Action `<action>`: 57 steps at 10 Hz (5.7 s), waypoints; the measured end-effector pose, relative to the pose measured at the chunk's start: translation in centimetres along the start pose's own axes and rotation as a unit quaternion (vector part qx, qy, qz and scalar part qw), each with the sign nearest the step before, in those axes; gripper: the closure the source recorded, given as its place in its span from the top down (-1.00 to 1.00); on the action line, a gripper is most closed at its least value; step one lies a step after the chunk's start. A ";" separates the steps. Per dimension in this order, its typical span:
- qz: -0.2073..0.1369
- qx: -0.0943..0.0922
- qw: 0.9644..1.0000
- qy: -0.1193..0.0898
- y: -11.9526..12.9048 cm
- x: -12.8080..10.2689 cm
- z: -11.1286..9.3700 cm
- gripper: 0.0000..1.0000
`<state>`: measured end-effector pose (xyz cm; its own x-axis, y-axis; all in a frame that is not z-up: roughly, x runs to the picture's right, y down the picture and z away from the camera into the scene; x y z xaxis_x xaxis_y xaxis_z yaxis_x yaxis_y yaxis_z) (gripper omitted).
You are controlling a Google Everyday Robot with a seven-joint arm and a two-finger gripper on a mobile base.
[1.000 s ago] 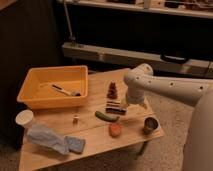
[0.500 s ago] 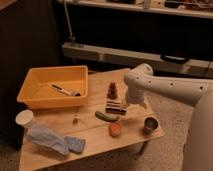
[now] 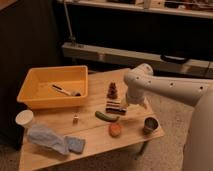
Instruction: Place grapes in metal cup
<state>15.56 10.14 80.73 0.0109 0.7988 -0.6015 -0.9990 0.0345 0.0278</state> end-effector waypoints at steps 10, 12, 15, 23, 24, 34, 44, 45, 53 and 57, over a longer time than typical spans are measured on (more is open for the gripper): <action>-0.019 -0.096 0.990 -0.098 1.0 -10.2 -1.2 0.60; -0.044 -0.101 0.987 -0.116 4.6 -14.8 -1.4 0.60; -0.083 -0.073 0.979 -0.172 6.8 -18.5 -1.0 0.60; -0.095 -0.071 0.984 -0.132 7.2 -22.7 5.1 0.60; -0.097 -0.072 0.985 -0.125 7.6 -22.7 5.6 0.60; -0.098 -0.067 0.991 -0.066 8.1 -21.5 9.8 -0.38; -0.043 -0.071 0.990 -0.110 -1.8 -20.5 -5.0 -1.00; -0.030 -0.072 0.991 -0.110 -4.1 -20.1 -6.1 -1.00; 0.104 -0.035 0.989 -0.095 -22.7 -11.6 -6.3 -1.00; 0.161 -0.008 0.983 -0.092 -30.1 -5.4 -6.8 -1.00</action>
<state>45.32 0.67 77.68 -0.2989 0.8623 -0.4088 -0.9527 -0.2453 0.1793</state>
